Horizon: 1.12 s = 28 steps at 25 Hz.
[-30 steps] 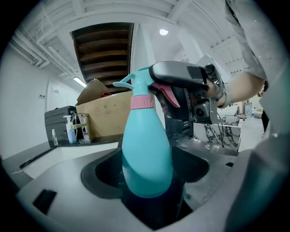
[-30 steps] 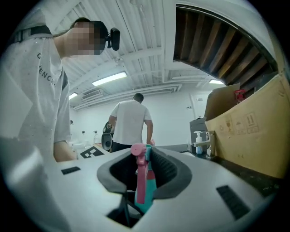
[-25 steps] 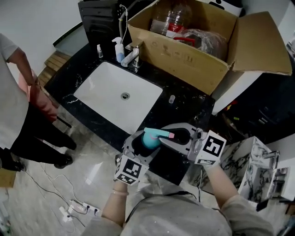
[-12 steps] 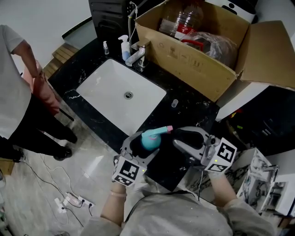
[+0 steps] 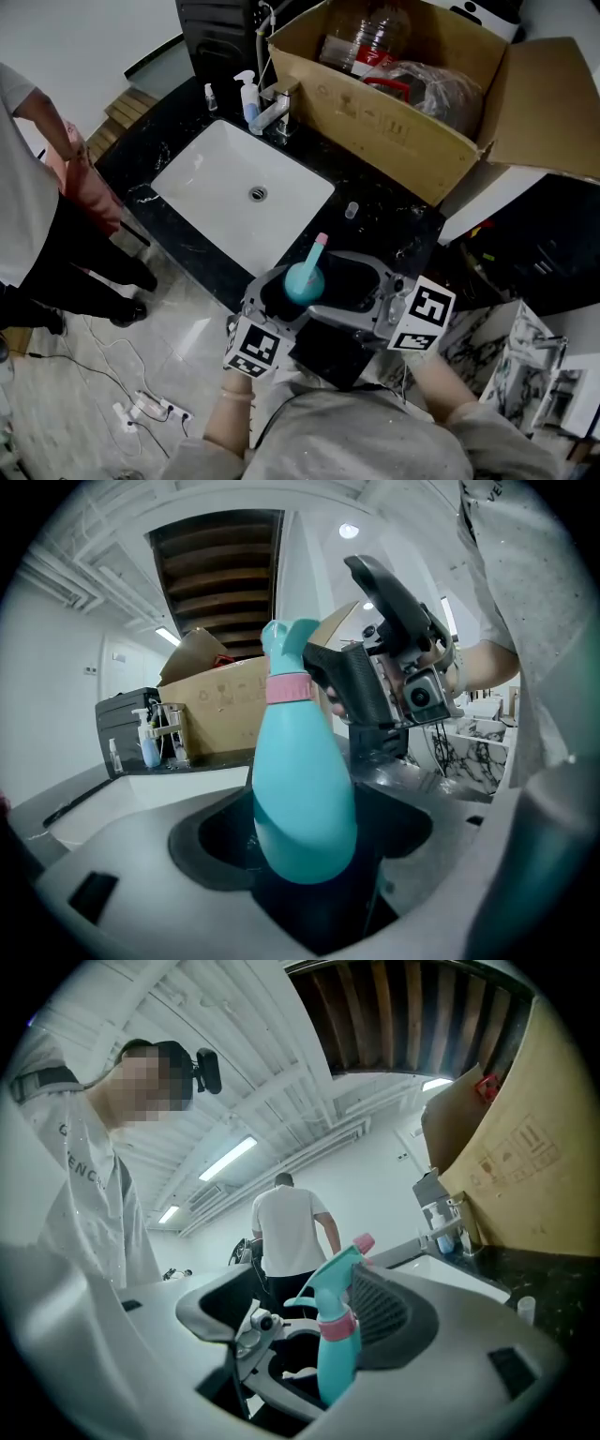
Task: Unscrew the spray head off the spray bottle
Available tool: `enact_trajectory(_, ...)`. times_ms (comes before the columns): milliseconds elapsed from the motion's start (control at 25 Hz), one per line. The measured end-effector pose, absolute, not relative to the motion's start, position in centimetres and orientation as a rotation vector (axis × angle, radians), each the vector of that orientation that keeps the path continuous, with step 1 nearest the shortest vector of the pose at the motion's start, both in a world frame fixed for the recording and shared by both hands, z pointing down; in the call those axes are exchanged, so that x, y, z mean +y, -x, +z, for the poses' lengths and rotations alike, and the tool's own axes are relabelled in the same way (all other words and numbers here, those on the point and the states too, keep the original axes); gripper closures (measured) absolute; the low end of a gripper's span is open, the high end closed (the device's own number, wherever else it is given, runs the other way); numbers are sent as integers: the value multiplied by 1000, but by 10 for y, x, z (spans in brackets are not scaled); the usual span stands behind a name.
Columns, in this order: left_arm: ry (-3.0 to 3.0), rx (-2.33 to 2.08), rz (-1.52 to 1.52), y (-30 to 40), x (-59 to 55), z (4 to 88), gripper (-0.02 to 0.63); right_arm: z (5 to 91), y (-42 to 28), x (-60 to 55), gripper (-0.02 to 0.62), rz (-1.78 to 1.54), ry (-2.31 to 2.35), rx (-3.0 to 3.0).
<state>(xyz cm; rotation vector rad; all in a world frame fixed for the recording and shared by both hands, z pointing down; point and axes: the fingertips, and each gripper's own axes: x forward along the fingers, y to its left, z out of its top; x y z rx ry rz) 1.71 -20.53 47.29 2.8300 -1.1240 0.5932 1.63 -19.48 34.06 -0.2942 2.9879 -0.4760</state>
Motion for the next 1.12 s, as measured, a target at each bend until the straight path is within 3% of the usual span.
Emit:
enact_trajectory(280,-2833,-1117,598,-17,-206,474,264,344,12,-191,290,-289,272,3139)
enact_trajectory(520,-2837,-1098,608,-17,-206,474,265,357,-26,-204,412,-275,436,3169)
enact_trajectory(760,-2840,-1082,622,-16,-204,476,265,363,-50,-222,434,-220,602,3186)
enact_trajectory(960,-2840,-1077,628,-17,-205,476,265,361,-35,-236,556,-244,689,3134)
enact_trajectory(1120,-2837,-1076,629,-17,-204,476,265,359,-28,-236,573,-247,703,3100)
